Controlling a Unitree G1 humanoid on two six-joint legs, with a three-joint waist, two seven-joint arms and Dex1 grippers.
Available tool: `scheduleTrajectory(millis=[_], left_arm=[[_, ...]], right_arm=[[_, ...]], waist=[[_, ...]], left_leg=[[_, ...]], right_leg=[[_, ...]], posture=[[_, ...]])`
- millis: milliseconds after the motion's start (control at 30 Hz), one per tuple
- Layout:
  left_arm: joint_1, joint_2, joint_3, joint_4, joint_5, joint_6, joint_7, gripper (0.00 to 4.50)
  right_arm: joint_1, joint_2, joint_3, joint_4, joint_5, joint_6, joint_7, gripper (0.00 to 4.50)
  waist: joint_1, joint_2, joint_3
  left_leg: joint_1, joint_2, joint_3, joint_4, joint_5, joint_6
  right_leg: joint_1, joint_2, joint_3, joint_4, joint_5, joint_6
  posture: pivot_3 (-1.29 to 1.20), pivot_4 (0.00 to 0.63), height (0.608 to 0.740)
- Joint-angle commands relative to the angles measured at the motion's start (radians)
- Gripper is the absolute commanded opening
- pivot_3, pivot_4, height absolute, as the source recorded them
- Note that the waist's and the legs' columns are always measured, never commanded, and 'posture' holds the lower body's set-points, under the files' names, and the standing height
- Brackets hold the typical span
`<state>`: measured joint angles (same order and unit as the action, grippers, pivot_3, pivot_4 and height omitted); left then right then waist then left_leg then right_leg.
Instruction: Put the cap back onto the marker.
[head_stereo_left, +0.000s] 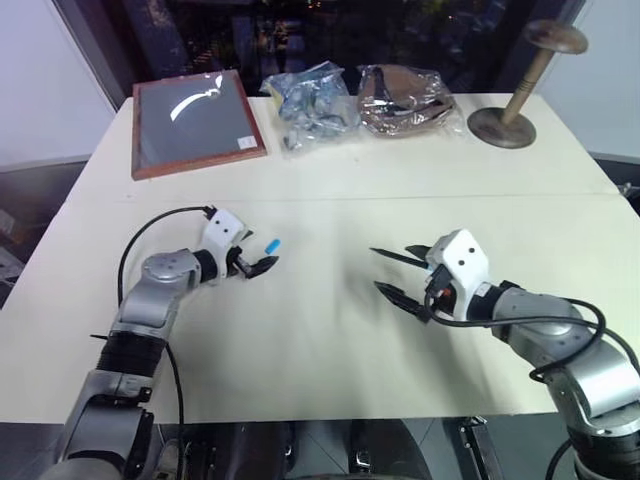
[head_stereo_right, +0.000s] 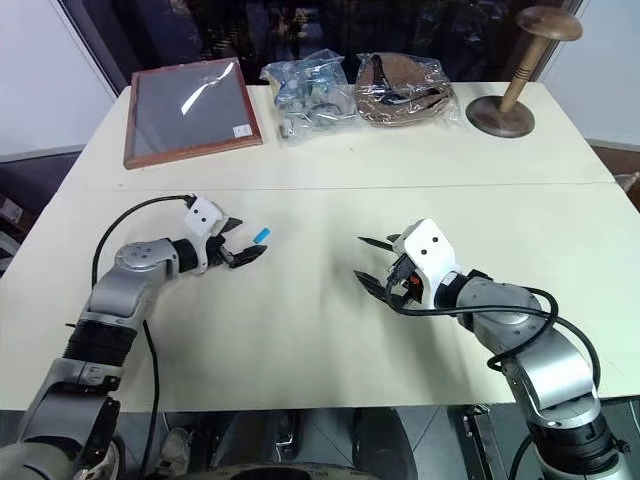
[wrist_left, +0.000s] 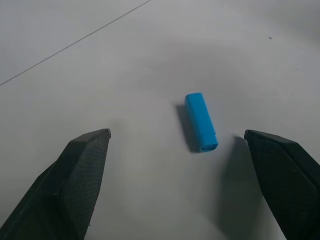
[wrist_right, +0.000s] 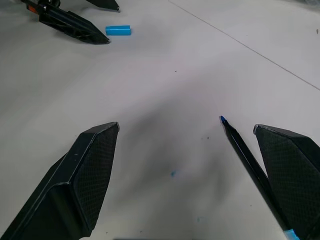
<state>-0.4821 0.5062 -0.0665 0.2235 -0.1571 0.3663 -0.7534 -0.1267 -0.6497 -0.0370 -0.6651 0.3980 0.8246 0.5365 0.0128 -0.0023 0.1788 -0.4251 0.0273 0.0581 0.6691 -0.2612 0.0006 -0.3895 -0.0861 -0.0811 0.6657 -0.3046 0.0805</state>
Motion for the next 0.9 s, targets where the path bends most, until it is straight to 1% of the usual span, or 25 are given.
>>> scheduleTrajectory(millis=[33,167,233,300,367,400,467,500,767,900], left_arm=[[-0.016,-0.007,-0.001,-0.007,0.019,-0.007,0.022,4.5],[-0.029,-0.018,0.001,0.014,0.03,-0.014,0.034,4.5],[-0.035,-0.022,0.003,0.022,0.031,-0.014,0.036,3.95],[-0.04,-0.024,0.003,0.029,0.033,-0.018,0.035,3.19],[-0.05,-0.031,0.0,0.04,0.034,-0.023,0.033,2.07],[-0.055,-0.034,0.0,0.047,0.035,-0.024,0.033,1.63],[-0.059,-0.037,0.0,0.054,0.038,-0.027,0.031,0.48],[-0.059,-0.037,0.0,0.057,0.038,-0.027,0.03,0.07],[-0.032,-0.015,0.009,0.033,0.032,-0.021,0.003,0.07],[-0.003,0.031,0.016,-0.029,-0.001,-0.024,-0.084,0.07]], right_arm=[[-0.007,0.003,-0.007,-0.036,0.011,-0.003,-0.006,4.45],[-0.008,0.007,-0.006,-0.04,0.011,0.001,-0.013,4.45],[-0.01,0.009,-0.005,-0.043,0.012,0.004,-0.018,4.5],[-0.011,0.012,-0.002,-0.047,0.012,0.008,-0.025,4.5],[-0.01,0.013,-0.003,-0.049,0.012,0.008,-0.029,4.5],[-0.01,0.013,-0.003,-0.05,0.013,0.009,-0.031,4.5],[-0.008,0.013,-0.003,-0.051,0.012,0.009,-0.034,4.5],[-0.007,0.014,-0.004,-0.051,0.012,0.008,-0.035,4.5],[-0.007,0.012,-0.003,-0.045,0.016,0.005,-0.035,4.5],[-0.013,-0.001,0.003,-0.019,0.011,-0.01,-0.014,4.5]], waist=[[0.0,0.0,0.0],[0.0,0.0,0.0],[0.0,0.0,0.0],[0.0,0.0,0.0],[0.0,0.0,0.0],[0.0,0.0,0.0],[-0.001,0.0,0.0],[-0.001,0.0,0.0],[-0.001,0.0,0.0],[-0.003,0.0,0.0]], left_leg=[[0.0,0.0,0.0,0.0,0.0,0.0],[0.0,0.0,0.0,0.0,0.0,0.0],[0.0,0.0,0.0,0.0,0.0,0.0],[0.0,0.0,0.0,0.0,0.0,0.0],[0.0,0.0,0.0,0.0,0.0,0.0],[0.0,0.0,0.0,0.0,0.0,0.0],[0.0,0.0,0.0,0.0,0.0,0.0],[0.0,0.0,0.0,0.0,0.0,0.0],[0.0,0.0,0.0,0.0,0.0,0.0],[0.0,0.0,0.0,0.0,0.0,0.0]], right_leg=[[0.0,0.0,0.0,0.0,0.0,0.0],[0.0,0.0,0.0,0.0,0.0,0.0],[0.0,0.0,0.0,0.0,0.0,0.0],[0.0,0.0,0.0,0.0,0.0,0.0],[0.0,0.0,0.0,0.0,0.0,0.0],[0.0,0.0,0.0,0.0,0.0,0.0],[0.0,0.0,0.0,0.0,0.0,0.0],[0.0,0.0,0.0,0.0,0.0,0.0],[0.0,0.0,0.0,0.0,0.0,0.0],[0.0,0.0,0.0,0.0,0.0,0.0]], posture=[[0.0,0.15,0.74],[0.0,0.15,0.74],[0.0,0.15,0.74],[0.0,0.15,0.74],[0.0,0.15,0.74],[0.0,0.15,0.74],[0.0,0.15,0.74],[0.0,0.15,0.74],[0.0,0.15,0.74],[0.0,0.15,0.74]])
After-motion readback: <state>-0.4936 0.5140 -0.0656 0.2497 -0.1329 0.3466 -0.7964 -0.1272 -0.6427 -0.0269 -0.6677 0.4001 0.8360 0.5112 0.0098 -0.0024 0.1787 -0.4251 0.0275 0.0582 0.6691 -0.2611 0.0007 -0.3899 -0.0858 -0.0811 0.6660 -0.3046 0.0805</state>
